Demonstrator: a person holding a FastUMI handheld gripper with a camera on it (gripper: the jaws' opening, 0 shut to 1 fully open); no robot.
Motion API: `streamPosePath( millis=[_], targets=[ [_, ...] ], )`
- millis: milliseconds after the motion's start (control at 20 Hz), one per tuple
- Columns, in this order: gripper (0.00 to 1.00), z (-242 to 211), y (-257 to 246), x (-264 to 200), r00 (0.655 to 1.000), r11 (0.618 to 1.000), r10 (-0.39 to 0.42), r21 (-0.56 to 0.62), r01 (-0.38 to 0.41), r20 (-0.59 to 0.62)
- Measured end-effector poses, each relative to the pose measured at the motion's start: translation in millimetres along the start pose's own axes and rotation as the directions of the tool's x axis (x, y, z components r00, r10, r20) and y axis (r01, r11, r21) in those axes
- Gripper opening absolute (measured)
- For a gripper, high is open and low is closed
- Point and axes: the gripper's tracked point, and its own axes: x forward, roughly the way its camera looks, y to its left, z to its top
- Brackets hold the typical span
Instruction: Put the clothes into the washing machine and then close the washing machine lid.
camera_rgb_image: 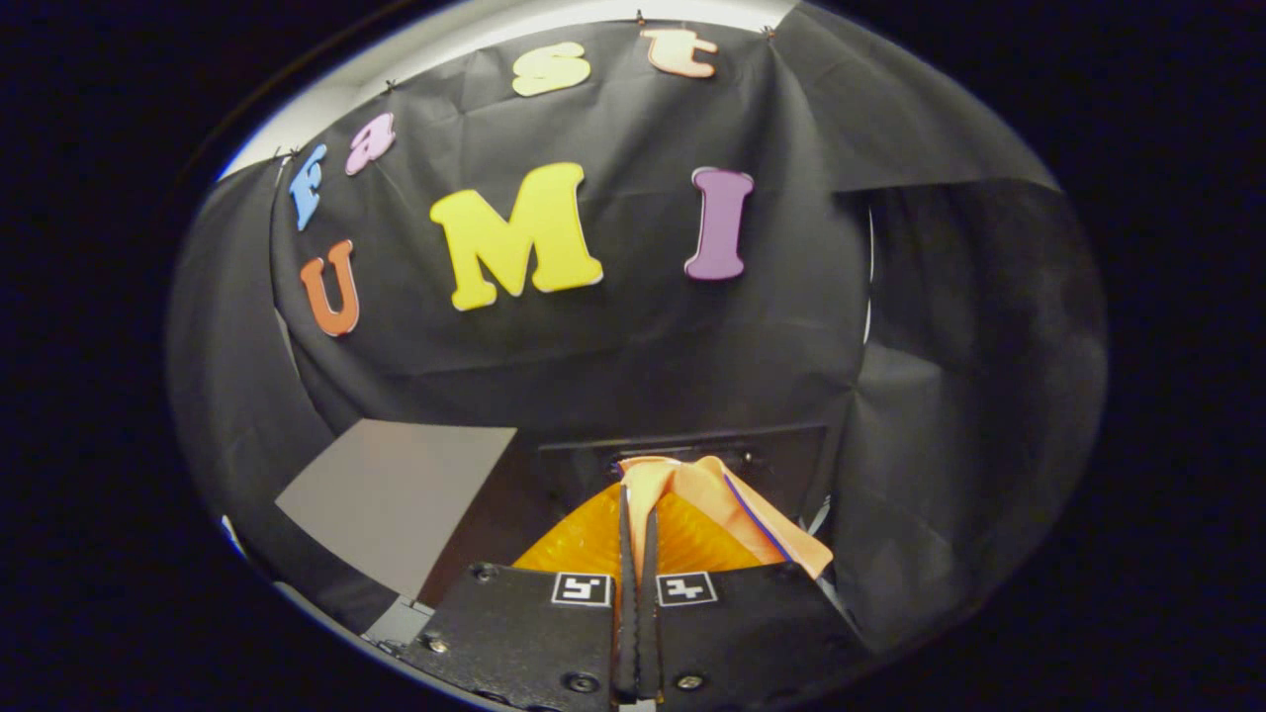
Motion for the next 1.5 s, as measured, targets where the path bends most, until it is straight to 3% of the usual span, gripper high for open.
streamPosePath(
  millis=[400,700,1100,1500],
  targets=[
    [0.04,-86,-42,106,0.973,0.995,-0.063,0.066,0.080,-0.224],
    [0.04,-141,-63,143,0.935,0.989,-0.097,0.073,0.129,-0.340],
    [0.04,-202,-68,147,0.868,0.986,-0.105,0.066,0.156,-0.486],
    [0.05,-211,-75,143,0.846,0.982,-0.121,0.061,0.178,-0.519]
  ],
)
